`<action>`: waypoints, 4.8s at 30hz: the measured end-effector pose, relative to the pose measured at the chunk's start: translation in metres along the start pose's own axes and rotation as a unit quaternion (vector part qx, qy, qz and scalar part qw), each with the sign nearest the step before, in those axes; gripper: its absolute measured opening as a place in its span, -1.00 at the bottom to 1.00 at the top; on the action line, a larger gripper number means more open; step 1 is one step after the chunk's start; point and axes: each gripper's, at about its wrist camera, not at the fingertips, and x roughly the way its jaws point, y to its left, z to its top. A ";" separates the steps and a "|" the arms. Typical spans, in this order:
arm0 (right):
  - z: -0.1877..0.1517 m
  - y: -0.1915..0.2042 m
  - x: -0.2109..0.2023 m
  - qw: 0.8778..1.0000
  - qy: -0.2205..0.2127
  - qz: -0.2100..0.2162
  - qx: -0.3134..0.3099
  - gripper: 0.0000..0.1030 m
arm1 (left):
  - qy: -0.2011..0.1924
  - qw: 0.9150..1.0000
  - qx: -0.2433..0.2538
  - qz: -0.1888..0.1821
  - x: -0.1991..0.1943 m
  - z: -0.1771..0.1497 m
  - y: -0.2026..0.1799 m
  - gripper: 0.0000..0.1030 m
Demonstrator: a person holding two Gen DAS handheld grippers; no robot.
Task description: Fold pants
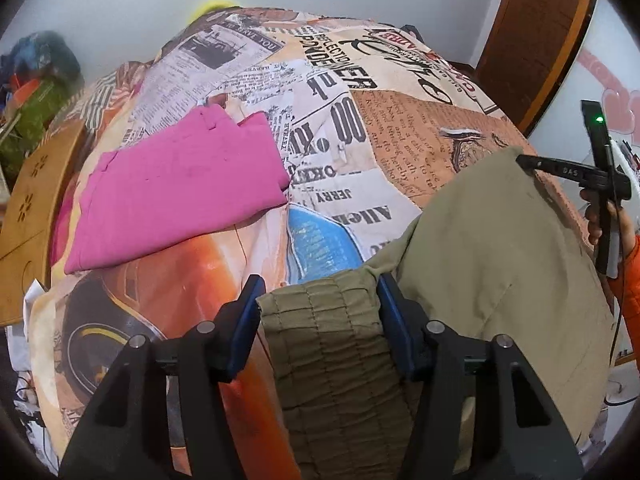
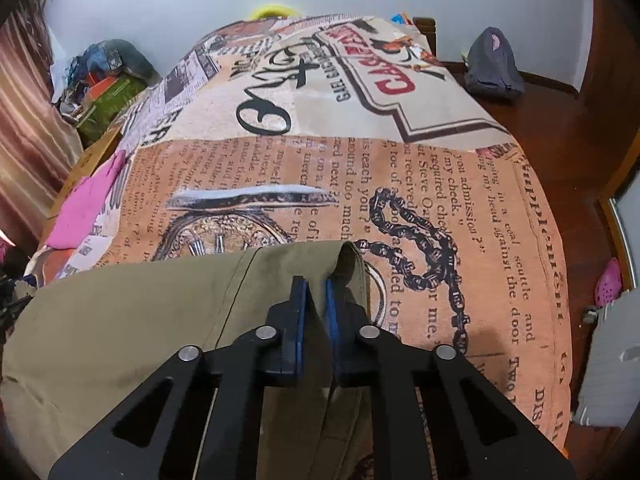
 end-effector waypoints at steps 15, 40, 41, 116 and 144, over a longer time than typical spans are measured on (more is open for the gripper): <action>0.016 0.021 0.003 0.993 -0.025 -0.096 -0.064 -0.90 | -0.003 1.000 -0.019 0.009 0.009 0.000 0.005 0.11; -0.048 0.124 -0.022 0.984 0.038 0.004 -0.172 -0.41 | -0.026 0.997 0.007 0.071 -0.022 0.014 0.003 0.10; -0.048 0.117 -0.024 0.985 0.037 -0.013 -0.168 -0.41 | -0.023 0.997 0.007 0.073 -0.021 0.013 0.005 0.10; -0.155 0.157 -0.149 0.995 -0.085 -0.009 -0.053 0.02 | -0.049 0.993 -0.087 -0.068 -0.131 -0.138 -0.062 0.78; -0.177 0.151 -0.108 0.997 -0.042 -0.003 -0.069 0.11 | -0.009 0.952 -0.248 -0.178 -0.062 -0.124 -0.032 0.95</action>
